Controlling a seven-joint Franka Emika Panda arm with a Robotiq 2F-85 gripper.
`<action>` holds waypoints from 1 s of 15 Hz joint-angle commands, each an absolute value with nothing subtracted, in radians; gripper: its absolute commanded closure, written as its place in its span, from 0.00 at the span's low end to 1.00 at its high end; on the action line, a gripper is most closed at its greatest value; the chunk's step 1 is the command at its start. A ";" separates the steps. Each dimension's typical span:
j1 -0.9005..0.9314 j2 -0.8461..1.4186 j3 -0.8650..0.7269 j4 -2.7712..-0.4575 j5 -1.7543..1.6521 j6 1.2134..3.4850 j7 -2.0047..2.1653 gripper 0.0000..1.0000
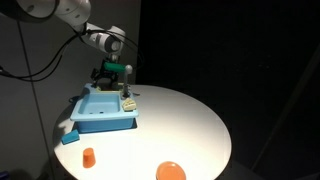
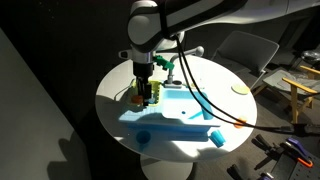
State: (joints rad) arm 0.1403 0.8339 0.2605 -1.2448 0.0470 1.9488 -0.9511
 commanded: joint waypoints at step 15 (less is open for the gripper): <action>0.130 0.862 0.301 -1.176 0.174 1.867 -1.014 0.00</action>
